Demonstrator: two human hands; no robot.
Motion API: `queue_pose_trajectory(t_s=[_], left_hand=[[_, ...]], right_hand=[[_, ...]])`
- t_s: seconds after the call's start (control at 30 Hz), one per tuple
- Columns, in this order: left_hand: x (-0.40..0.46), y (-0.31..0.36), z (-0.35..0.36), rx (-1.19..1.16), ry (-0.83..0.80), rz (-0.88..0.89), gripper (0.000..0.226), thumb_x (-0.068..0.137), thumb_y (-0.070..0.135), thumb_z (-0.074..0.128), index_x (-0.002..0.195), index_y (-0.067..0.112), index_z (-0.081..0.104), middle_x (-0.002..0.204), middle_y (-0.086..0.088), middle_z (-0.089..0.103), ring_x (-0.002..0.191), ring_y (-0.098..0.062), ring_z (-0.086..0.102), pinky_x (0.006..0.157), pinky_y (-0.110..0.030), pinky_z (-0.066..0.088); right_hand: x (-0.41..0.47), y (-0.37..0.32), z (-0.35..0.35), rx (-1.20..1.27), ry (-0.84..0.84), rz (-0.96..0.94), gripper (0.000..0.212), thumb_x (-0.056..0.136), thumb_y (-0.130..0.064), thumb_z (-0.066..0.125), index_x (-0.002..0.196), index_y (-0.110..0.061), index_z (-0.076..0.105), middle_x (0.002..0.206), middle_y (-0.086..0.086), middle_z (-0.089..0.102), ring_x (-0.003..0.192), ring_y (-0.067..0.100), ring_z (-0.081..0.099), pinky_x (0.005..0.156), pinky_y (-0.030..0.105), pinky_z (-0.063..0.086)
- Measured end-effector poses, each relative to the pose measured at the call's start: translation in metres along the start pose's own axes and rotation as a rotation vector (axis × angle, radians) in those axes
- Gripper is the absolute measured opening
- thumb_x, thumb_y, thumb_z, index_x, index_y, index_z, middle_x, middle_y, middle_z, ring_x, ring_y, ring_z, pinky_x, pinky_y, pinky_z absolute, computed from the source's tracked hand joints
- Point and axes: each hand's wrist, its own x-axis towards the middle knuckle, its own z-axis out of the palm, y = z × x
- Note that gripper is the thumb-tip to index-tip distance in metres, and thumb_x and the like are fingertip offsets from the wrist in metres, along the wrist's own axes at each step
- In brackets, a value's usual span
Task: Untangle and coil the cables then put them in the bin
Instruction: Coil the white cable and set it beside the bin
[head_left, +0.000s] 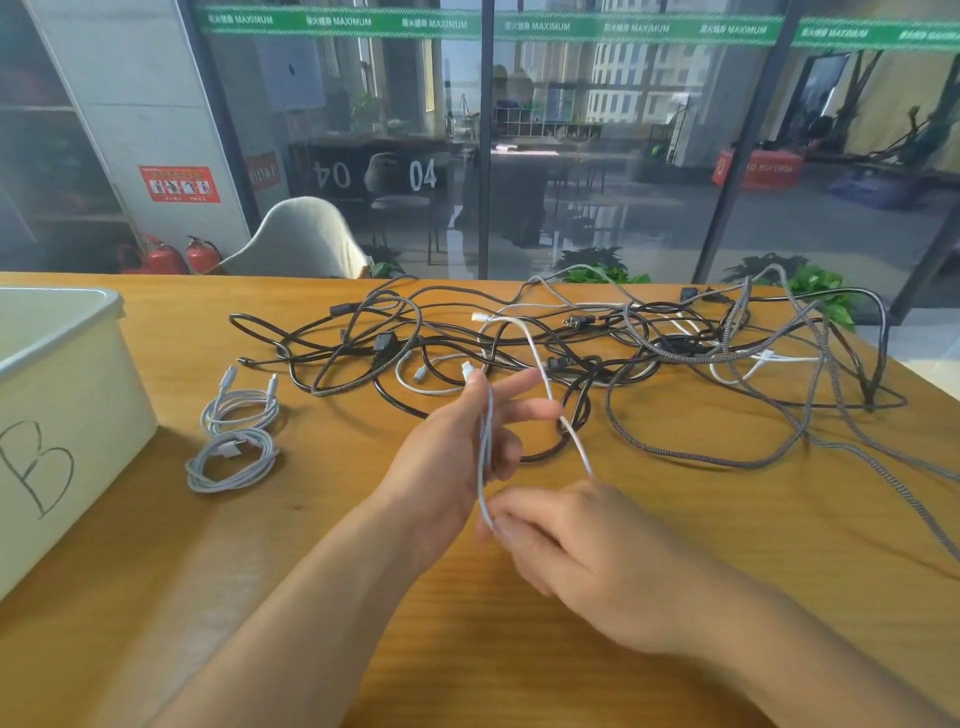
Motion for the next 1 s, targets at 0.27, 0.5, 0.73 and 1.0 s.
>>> queue_pose_trajectory(t_s=[0.27, 0.5, 0.73, 1.0], left_hand=[[-0.008, 0.009, 0.001, -0.026, -0.202, -0.001, 0.054, 0.111, 0.045, 0.031, 0.132, 0.015, 0.069, 0.07, -0.001, 0.052, 0.054, -0.013, 0.04, 0.053, -0.022, 0.039], [-0.015, 0.01, 0.003, 0.181, -0.416, -0.075, 0.054, 0.11, 0.041, 0.032, 0.131, 0.009, 0.07, 0.057, 0.001, 0.018, 0.05, -0.011, 0.014, 0.049, -0.025, 0.024], [-0.018, 0.006, 0.005, 0.405, -0.565, -0.107, 0.054, 0.11, 0.04, 0.03, 0.135, 0.011, 0.067, 0.06, -0.003, 0.023, 0.056, -0.016, 0.019, 0.059, -0.024, 0.033], [-0.015, -0.004, 0.01, 0.651, -0.462, -0.124, 0.052, 0.11, 0.049, 0.03, 0.132, 0.023, 0.069, 0.06, -0.001, 0.035, 0.06, -0.015, 0.033, 0.065, -0.024, 0.035]], right_hand=[[0.004, 0.017, 0.004, -0.074, -0.146, 0.119, 0.031, 0.111, -0.039, 0.041, 0.094, -0.028, 0.065, 0.063, -0.012, 0.054, 0.064, 0.005, 0.051, 0.064, 0.021, 0.036], [0.002, 0.042, -0.029, -0.158, -0.052, 0.281, 0.056, 0.087, -0.076, 0.053, 0.068, -0.024, 0.062, 0.06, -0.008, 0.059, 0.058, 0.008, 0.052, 0.056, 0.021, 0.034], [-0.005, 0.064, -0.06, -0.229, 0.099, 0.188, 0.023, 0.095, -0.055, 0.064, 0.073, -0.048, 0.062, 0.08, -0.019, 0.061, 0.084, 0.005, 0.054, 0.071, 0.03, 0.041], [-0.01, 0.051, -0.069, -0.429, 0.621, 0.121, 0.048, 0.078, -0.074, 0.066, 0.061, -0.029, 0.063, 0.049, -0.015, 0.043, 0.054, 0.002, 0.048, 0.052, 0.026, 0.03]])
